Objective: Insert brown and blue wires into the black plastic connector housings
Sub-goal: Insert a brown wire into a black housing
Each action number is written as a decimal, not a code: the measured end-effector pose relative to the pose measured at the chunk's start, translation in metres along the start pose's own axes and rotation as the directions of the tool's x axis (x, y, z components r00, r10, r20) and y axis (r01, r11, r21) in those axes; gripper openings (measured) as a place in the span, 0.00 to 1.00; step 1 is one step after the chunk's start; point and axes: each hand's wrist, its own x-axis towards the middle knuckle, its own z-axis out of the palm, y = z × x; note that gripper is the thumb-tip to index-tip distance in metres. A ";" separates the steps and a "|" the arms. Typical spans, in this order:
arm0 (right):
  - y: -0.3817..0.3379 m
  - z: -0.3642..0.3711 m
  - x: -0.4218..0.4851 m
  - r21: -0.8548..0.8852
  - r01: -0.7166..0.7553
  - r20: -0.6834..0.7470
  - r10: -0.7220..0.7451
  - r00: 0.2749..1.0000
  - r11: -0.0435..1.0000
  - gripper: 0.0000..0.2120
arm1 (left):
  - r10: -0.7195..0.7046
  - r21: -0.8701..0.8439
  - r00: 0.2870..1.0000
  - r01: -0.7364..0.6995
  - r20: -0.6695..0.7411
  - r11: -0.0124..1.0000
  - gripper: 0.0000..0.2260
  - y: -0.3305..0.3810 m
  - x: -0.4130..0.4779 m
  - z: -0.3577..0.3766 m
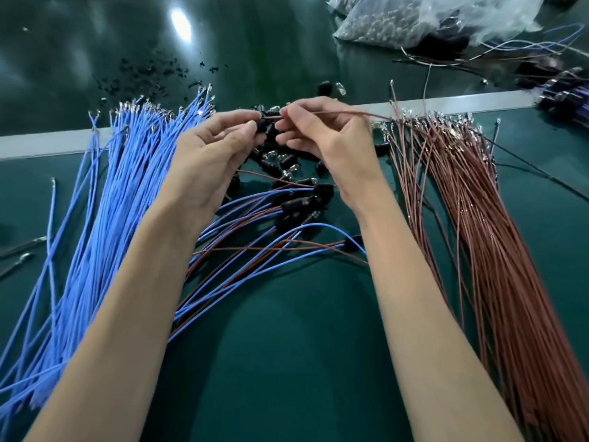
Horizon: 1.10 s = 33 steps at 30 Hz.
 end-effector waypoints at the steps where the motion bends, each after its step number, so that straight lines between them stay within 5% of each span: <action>1: 0.002 0.000 -0.001 0.001 -0.013 0.002 0.013 1.000 1.000 0.04 | -0.005 -0.003 1.000 0.005 -0.008 1.000 0.06 -0.001 0.000 0.001; 14: 0.001 -0.015 0.003 -0.034 0.025 0.003 -0.025 1.000 0.999 0.06 | -0.016 -0.079 0.999 0.014 -0.031 0.997 0.03 -0.011 0.000 0.008; 33: 0.000 -0.010 -0.002 -0.192 0.092 0.022 -0.090 0.996 0.977 0.09 | 0.008 0.165 0.999 -0.014 0.035 0.986 0.05 -0.011 -0.008 0.013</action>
